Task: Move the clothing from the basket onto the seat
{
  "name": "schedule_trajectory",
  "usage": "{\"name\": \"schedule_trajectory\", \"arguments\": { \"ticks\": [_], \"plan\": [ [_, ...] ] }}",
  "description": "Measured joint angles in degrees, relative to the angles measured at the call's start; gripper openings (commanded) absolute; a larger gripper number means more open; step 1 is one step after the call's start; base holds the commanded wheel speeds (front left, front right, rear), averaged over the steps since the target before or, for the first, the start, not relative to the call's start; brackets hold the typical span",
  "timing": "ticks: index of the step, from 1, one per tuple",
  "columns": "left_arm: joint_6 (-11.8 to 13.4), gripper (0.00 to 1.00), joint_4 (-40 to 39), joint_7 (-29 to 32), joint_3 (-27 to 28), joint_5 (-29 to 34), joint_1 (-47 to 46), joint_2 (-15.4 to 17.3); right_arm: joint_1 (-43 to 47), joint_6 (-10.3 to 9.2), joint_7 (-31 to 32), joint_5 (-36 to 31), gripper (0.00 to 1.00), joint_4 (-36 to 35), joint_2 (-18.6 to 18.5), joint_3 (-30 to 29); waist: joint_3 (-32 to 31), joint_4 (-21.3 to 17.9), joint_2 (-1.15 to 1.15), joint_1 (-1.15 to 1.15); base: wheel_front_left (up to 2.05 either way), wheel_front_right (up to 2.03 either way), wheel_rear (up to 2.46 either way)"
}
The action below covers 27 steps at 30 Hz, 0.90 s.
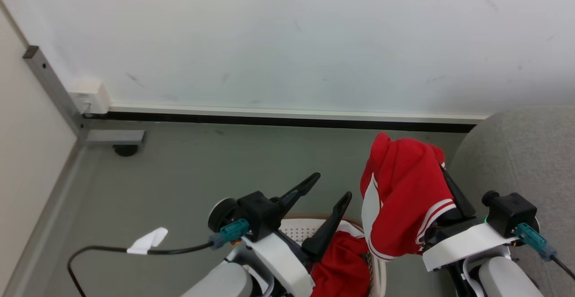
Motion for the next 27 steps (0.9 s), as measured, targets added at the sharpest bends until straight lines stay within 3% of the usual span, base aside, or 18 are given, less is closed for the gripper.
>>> {"name": "schedule_trajectory", "arguments": {
  "ticks": [9, 27],
  "plan": [
    [-0.21, 1.0, 2.71, -3.34, -0.69, 3.26, -0.87, 1.41, 0.2, 0.0, 0.0, 0.1, 0.0, -4.34, -1.57, -3.18, 1.41, -8.27, 0.0, 0.0, 0.0, 0.0, 0.0],
    [-0.68, 1.0, 6.34, -5.83, -0.7, 5.63, -1.4, 0.59, 3.82, 0.0, 0.01, -1.18, 0.0, -9.24, -4.1, -6.79, 2.73, -24.95, 0.0, 0.0, 0.0, 0.0, 0.0]
  ]
}}
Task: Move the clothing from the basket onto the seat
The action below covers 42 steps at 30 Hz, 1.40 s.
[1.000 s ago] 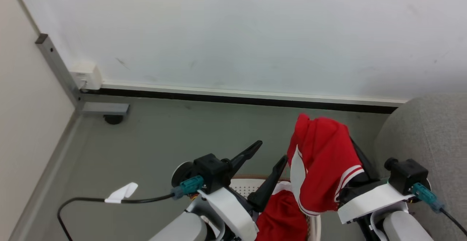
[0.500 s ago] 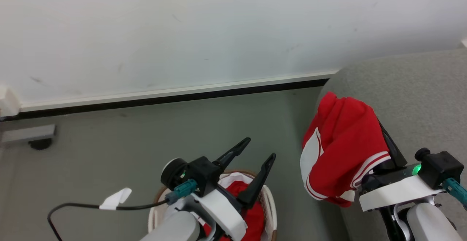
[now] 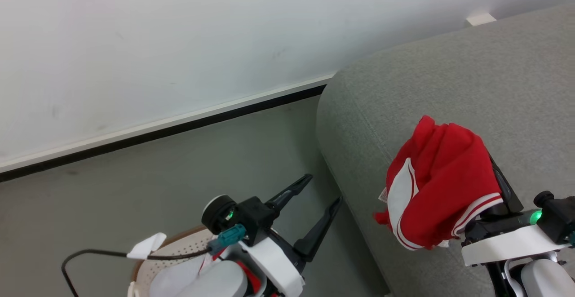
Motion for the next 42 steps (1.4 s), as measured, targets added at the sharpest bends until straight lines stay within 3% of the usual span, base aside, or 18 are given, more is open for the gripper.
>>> {"name": "schedule_trajectory", "arguments": {
  "ticks": [8, 19, 31, 42],
  "plan": [
    [-0.13, 1.0, 0.74, -0.34, 0.6, 1.36, -0.01, -0.74, 0.92, 0.0, -0.01, -0.16, 0.0, -1.02, -0.36, -0.81, 0.52, -3.07, 0.0, 0.0, 0.0, 0.0, 0.0],
    [-1.41, 1.0, 1.0, -0.4, 1.63, 3.43, 0.02, -1.29, -0.82, 0.0, 0.96, -0.76, 0.0, -1.32, -1.51, -1.08, 1.64, -1.7, 0.0, 0.0, 0.0, 0.0, 0.0],
    [-2.37, 1.0, 0.98, -0.33, 1.57, 4.7, -2.97, -0.51, -13.08, 0.0, 2.98, 0.9, 0.0, 1.51, -9.58, -5.55, 7.97, 2.39, 0.0, 0.0, 0.0, 0.0, 0.0],
    [-2.78, 1.0, -1.02, 0.68, 1.44, 6.1, -7.06, 1.54, -28.54, 0.0, 5.31, 2.99, 0.0, 10.67, -20.07, -9.18, 17.95, 7.13, 0.0, 0.01, 0.0, 0.0, 0.0]
  ]
}}
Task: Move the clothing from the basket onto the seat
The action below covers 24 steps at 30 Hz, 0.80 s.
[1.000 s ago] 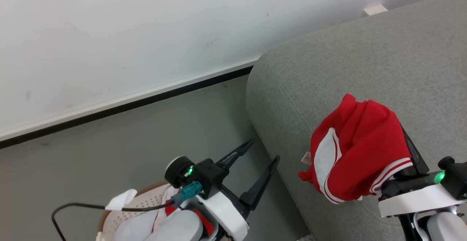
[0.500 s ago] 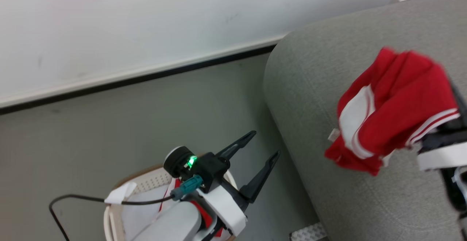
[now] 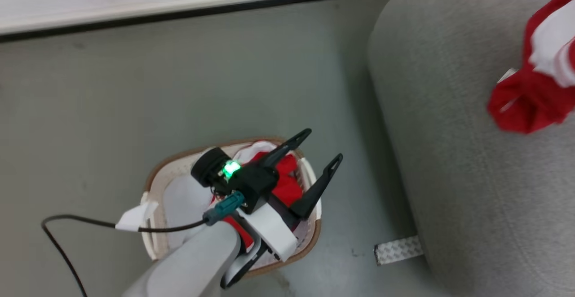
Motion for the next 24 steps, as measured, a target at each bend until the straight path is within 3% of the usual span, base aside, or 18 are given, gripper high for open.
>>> {"name": "schedule_trajectory", "arguments": {
  "ticks": [5, 12, 22, 23, 24],
  "plan": [
    [0.0, 1.0, -0.99, 0.34, 0.22, 0.63, -1.96, 0.43, -6.21, 0.0, 1.09, -1.86, 0.0, 5.9, -4.56, -1.48, 4.4, 2.58, 0.0, 0.0, 0.0, 0.0, 0.0],
    [0.25, 1.0, -1.54, 0.29, 0.59, 0.74, -3.13, 0.9, -10.36, 0.0, 5.15, -5.0, 0.0, 17.51, -7.47, 0.16, 9.35, 6.43, 0.0, 0.0, 0.0, 0.0, 0.0],
    [0.59, 1.0, -1.66, -0.12, 1.02, 0.74, -3.69, 1.43, -11.38, 0.0, 13.39, -4.27, 0.0, 31.39, -6.97, 4.47, 13.16, 9.17, 0.0, -0.01, 0.0, 0.0, 0.0],
    [0.6, 1.0, -1.66, -0.14, 1.04, 0.73, -3.77, 1.44, -11.61, 0.0, 13.37, -4.08, 0.05, 31.79, -6.81, 4.97, 13.2, 9.11, 0.0, -0.01, 0.0, 0.0, 0.0],
    [0.65, 1.0, -1.65, -0.15, 1.13, 0.73, -3.86, 1.48, -11.9, 0.0, 13.36, -3.96, 0.22, 32.01, -6.71, 5.44, 13.22, 9.01, 0.0, -0.01, 0.0, 0.0, 0.0]
  ]
}}
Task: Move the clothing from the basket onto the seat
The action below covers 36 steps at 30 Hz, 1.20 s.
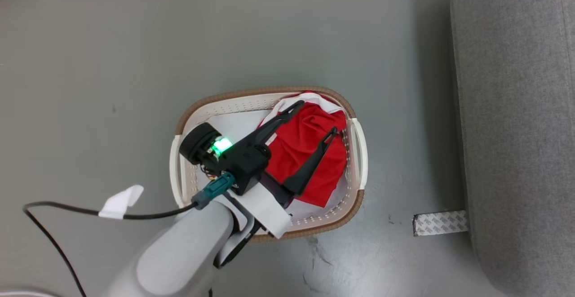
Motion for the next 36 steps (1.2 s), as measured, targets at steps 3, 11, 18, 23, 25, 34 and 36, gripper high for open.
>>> {"name": "schedule_trajectory", "arguments": {
  "ticks": [3, 11, 18, 23, 25, 34, 36],
  "plan": [
    [0.13, 1.0, 0.41, -0.08, 0.18, -0.04, -0.17, 0.12, -0.64, 0.0, -0.04, 0.38, 1.0, 0.32, 0.11, 2.2, -0.58, -0.37, 0.0, 0.0, 0.0, 0.0, 0.0],
    [0.37, 1.0, 2.42, -0.54, 0.81, -1.64, 1.5, -0.16, 1.83, 0.0, 4.87, 5.87, 1.0, -2.44, -0.29, 12.73, -6.1, -1.17, 0.0, 0.0, 0.0, 0.0, 0.0],
    [0.98, 1.0, 3.69, -0.81, 2.07, -3.39, 5.57, -0.33, 7.55, 0.01, 11.1, 14.66, 1.0, -10.04, -4.58, 22.75, -13.46, -1.76, 0.0, -0.01, 0.0, 0.0, 0.0],
    [1.92, 1.0, 3.72, -0.91, 3.54, -3.94, 8.53, -0.34, 10.66, 0.0, 13.73, 19.27, 1.0, -14.58, -7.8, 25.7, -18.74, -1.91, 0.0, -0.01, 0.0, 0.0, 0.0],
    [2.36, 1.0, 3.32, -0.92, 4.56, -4.28, 9.81, -0.27, 11.41, 0.0, 13.02, 20.37, 1.0, -17.07, -8.28, 26.05, -20.82, -1.84, 0.0, -0.01, 0.0, 0.0, 0.0],
    [5.1, 1.0, 0.83, -0.92, 11.63, -5.88, 15.06, 1.81, 15.93, 0.0, 2.01, 21.43, 1.0, -28.04, -7.98, 22.8, -28.76, -0.49, 0.0, -0.02, 0.0, 0.0, 0.0],
    [5.73, 1.0, 0.29, -0.92, 13.33, -6.0, 16.16, 2.22, 17.59, 0.0, -0.66, 21.46, 1.0, -30.16, -6.93, 21.68, -29.94, 0.13, 0.0, -0.02, 0.0, 0.0, 0.0]
  ]
}}
